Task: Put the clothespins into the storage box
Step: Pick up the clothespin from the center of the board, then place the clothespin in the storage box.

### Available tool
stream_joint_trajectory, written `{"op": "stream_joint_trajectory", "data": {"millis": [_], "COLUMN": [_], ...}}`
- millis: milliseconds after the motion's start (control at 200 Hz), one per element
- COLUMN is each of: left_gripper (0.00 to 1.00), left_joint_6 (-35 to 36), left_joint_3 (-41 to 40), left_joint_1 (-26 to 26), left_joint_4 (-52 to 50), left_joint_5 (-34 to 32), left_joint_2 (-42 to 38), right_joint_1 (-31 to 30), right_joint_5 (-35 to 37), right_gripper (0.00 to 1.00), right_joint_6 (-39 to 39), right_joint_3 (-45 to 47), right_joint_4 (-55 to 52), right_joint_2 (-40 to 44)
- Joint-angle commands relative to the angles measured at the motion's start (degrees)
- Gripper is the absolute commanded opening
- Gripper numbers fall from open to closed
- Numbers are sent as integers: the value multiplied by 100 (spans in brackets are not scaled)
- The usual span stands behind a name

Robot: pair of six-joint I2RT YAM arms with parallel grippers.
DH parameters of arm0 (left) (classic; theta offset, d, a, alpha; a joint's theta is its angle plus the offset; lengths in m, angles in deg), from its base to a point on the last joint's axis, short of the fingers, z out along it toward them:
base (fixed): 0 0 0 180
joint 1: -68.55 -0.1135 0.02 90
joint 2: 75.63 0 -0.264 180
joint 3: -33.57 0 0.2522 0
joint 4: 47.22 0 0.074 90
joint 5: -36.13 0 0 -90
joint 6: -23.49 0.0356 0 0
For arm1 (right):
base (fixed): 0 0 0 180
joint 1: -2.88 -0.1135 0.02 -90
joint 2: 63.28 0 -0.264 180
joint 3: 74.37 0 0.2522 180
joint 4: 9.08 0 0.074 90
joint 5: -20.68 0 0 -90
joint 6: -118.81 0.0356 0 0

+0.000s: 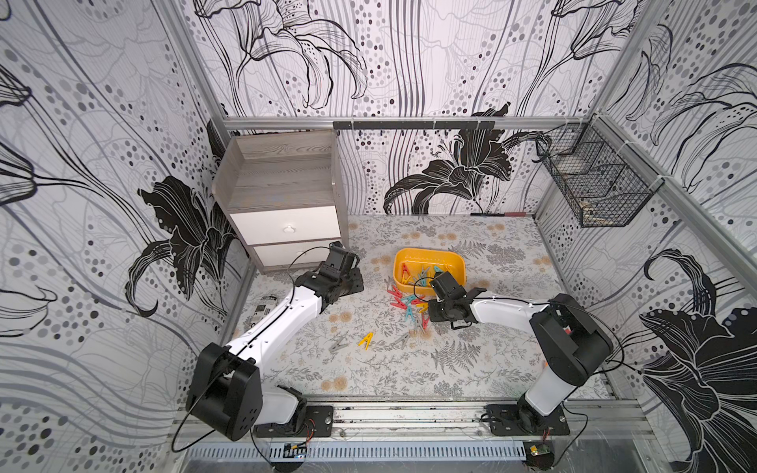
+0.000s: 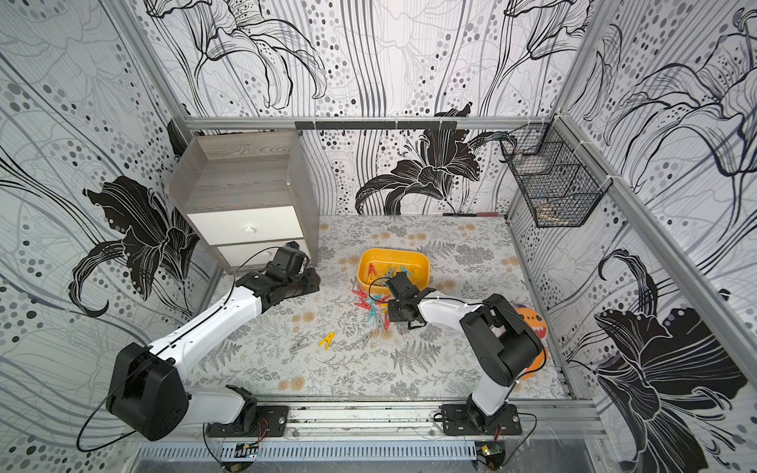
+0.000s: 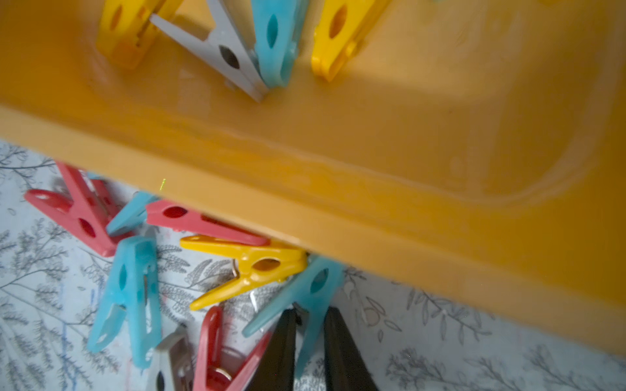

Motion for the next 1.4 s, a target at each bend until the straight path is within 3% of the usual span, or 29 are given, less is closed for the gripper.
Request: {"op": "stream_joint_trajectory", "data": {"millis": [0,305,531,676,816,1026,1202,1392], "left_gripper": [44,44,44,44,44,44,44,44], "left_joint_6": [39,64,36,15,7,-3,15,32], "left_joint_3": [10,28,43,72,45,-51,-32,-64], "left_joint_1": [4,6,7,6,2,5,6,7], "left_joint_4": [26,42,79,61,23,-61,-110,-72], "left_joint_5": [-104,-126,-86,-65,-70,-108,-114,-114], "left_joint_2": [-109,-45,11,8,-65,-228,-248,-149], "right_joint_1": [-25,-25,-1,322,924,1099,1178,1214], "right_joint_5": [129,611,660,611,55,-29,-89,-241], "right_gripper": [14,9,8,8,7,7,9,19], "right_joint_6": [-13,-185,-620,-1138,-1476,-1709,-1700,-1678], "right_joint_3": [149,138,-536,-1446,-2238,-3179,-3438,-3284], "right_joint_4": [-246,-970,-1334,-1319,-1086,-1108,-1205,-1136], "right_joint_2": [-105,966,1381,899,-140,-1490,-2016,-2030]}}
